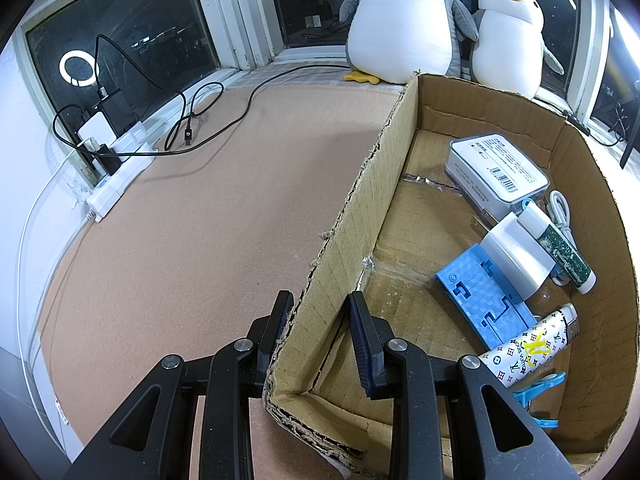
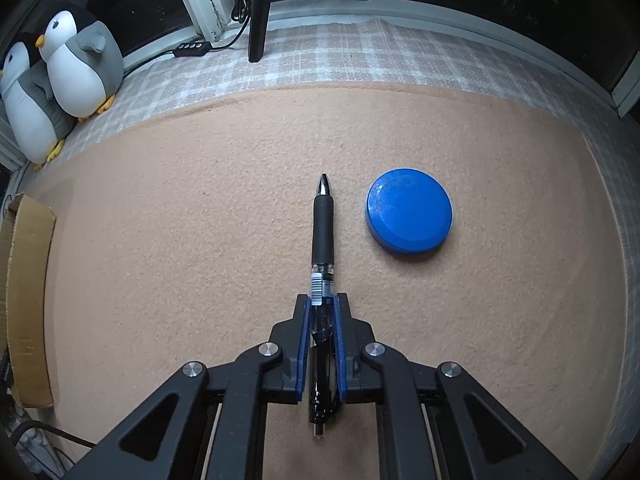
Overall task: Organize rigid objects
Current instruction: 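Carry the black pen into the box and open the right gripper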
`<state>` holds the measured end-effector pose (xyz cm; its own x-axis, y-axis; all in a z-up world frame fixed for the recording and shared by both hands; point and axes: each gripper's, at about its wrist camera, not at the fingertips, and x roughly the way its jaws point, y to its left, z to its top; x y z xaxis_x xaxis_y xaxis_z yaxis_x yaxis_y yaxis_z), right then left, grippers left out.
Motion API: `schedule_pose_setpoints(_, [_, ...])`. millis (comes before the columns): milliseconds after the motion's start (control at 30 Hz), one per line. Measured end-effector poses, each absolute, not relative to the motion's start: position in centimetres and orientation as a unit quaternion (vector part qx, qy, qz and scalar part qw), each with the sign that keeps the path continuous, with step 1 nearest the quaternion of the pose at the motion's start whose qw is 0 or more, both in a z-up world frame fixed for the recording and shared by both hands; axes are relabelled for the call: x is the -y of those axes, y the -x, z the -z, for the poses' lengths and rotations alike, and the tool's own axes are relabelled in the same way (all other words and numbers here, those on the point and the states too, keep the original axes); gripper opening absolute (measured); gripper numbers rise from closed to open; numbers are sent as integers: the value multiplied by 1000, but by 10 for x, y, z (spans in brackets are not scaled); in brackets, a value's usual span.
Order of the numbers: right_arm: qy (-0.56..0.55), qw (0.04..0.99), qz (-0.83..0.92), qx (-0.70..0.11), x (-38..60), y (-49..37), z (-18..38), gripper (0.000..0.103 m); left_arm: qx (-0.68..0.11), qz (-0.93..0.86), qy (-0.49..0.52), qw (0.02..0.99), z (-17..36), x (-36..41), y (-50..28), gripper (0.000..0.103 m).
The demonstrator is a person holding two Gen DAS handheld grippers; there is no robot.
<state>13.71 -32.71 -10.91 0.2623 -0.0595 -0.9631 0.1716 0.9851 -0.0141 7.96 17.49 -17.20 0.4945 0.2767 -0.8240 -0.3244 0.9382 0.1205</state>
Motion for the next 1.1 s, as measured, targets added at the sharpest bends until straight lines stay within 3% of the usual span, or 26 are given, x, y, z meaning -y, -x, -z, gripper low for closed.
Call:
schedule_pose_setpoints(400, [-46,816,20,-576,285,-132,75,10,-472,-174,25,864,172,-175,-80,30])
schedule_pose_setpoints(1100, [42,825,-185,-532,74,-142,34,10,-471,-175,27,864,172,-174,-80,30])
